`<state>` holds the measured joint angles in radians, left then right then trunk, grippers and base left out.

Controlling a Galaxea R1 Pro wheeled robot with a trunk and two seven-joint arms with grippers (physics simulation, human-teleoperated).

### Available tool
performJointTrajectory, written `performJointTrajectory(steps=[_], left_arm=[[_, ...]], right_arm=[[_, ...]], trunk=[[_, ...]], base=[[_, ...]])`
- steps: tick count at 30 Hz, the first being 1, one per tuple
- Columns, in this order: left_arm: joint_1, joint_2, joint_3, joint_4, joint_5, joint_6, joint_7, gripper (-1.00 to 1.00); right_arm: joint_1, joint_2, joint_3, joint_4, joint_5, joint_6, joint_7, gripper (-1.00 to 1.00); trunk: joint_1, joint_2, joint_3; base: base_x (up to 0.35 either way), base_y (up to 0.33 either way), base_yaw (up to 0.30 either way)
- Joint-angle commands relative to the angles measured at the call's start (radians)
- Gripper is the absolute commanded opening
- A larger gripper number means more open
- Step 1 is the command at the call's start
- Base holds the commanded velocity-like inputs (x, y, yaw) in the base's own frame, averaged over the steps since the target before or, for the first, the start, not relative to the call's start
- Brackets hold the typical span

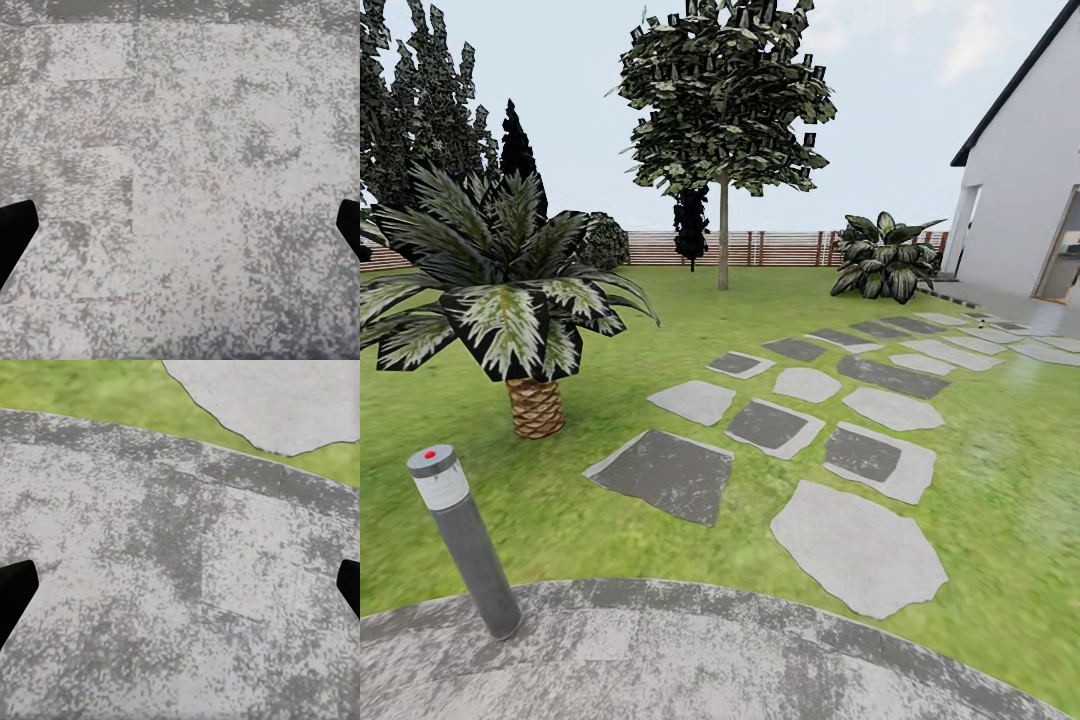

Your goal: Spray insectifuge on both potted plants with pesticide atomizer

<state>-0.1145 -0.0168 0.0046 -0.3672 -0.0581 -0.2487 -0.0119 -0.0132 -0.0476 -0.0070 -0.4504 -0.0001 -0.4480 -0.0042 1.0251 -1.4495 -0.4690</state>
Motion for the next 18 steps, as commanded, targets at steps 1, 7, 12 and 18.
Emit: performJointTrajectory(steps=[1,7,12,18], left_arm=[[-0.001,0.0,0.001,0.001,-0.006,-0.003,0.0,1.0],[-0.001,-0.001,0.001,-0.001,-0.002,-0.004,0.0,1.0],[-0.001,-0.002,0.0,-0.001,-0.006,-0.003,0.0,1.0],[-0.001,-0.001,0.001,-0.001,-0.002,-0.003,0.0,1.0]], right_arm=[[-0.001,0.0,-0.001,0.0,0.0,-0.003,0.0,1.0],[-0.001,0.0,-0.001,0.0,0.0,-0.003,0.0,1.0],[-0.001,0.0,0.0,0.001,0.0,-0.003,0.0,1.0],[-0.001,0.0,0.0,0.001,0.0,-0.003,0.0,1.0]], trunk=[[0.0,-0.001,-0.001],[0.0,-0.001,-0.001],[0.0,-0.001,-0.001],[0.0,-0.001,-0.001]], base=[[0.0,0.0,0.0],[0.0,0.0,-0.085],[0.0,0.0,-0.24],[0.0,0.0,-0.262]])
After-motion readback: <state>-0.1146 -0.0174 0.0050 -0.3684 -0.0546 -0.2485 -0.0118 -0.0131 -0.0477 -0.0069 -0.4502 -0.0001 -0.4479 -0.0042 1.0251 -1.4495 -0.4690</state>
